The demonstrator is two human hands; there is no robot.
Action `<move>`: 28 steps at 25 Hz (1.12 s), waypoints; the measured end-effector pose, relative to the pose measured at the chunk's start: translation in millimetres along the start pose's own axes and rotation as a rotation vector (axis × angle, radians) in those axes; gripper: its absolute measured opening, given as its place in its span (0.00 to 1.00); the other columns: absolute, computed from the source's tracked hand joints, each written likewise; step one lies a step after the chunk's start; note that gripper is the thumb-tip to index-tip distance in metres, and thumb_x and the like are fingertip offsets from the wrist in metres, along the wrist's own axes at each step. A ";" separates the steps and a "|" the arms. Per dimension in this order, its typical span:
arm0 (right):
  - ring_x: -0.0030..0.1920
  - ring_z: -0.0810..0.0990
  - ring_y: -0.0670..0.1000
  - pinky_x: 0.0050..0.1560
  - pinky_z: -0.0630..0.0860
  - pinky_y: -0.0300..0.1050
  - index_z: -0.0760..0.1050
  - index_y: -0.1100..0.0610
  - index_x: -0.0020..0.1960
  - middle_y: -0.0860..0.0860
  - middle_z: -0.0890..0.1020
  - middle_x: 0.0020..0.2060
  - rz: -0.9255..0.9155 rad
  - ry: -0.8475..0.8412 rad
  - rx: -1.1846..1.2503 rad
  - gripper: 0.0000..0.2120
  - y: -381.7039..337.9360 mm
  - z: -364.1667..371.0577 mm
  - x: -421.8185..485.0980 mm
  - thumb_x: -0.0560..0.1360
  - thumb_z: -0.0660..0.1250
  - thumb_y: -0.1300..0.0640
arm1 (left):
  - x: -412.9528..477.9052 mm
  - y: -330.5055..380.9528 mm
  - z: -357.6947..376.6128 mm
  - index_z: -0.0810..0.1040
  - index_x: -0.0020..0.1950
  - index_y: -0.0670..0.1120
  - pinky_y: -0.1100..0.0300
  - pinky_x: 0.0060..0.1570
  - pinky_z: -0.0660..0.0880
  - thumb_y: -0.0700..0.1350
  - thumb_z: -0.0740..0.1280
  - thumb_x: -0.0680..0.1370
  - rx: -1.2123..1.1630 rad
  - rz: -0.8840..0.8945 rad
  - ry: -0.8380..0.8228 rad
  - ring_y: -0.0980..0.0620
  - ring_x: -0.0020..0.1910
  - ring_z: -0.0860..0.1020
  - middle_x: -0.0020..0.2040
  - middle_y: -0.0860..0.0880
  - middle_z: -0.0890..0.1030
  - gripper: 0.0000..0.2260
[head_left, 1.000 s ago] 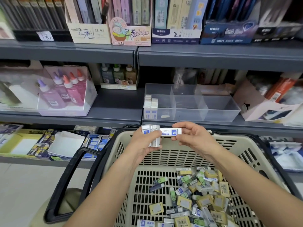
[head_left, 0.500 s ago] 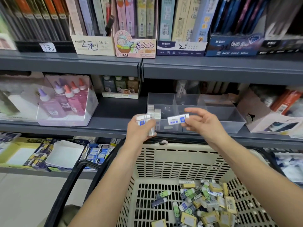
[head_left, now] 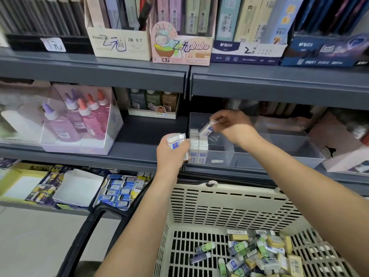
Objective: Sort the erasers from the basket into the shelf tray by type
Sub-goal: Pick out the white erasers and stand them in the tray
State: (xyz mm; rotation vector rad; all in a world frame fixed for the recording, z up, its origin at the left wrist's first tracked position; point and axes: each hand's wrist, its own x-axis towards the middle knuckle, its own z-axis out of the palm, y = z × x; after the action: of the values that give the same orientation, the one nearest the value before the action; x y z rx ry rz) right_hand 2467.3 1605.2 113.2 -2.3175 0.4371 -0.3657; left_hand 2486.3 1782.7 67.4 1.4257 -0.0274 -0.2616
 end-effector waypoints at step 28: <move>0.29 0.80 0.41 0.31 0.77 0.35 0.78 0.57 0.45 0.50 0.82 0.32 0.040 -0.208 0.205 0.03 -28.9 -17.5 -67.1 0.73 0.69 0.58 | -32.5 8.0 3.9 0.74 0.55 0.46 0.58 0.39 0.80 0.37 0.69 0.74 -0.143 -0.124 -0.464 0.53 0.42 0.83 0.45 0.47 0.82 0.12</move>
State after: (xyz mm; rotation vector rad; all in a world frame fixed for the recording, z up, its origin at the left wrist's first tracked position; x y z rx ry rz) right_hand 2405.9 1641.4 137.0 -2.1163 0.3264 -0.1397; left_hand 2455.4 1786.2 80.2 1.2011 -0.2952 -0.6802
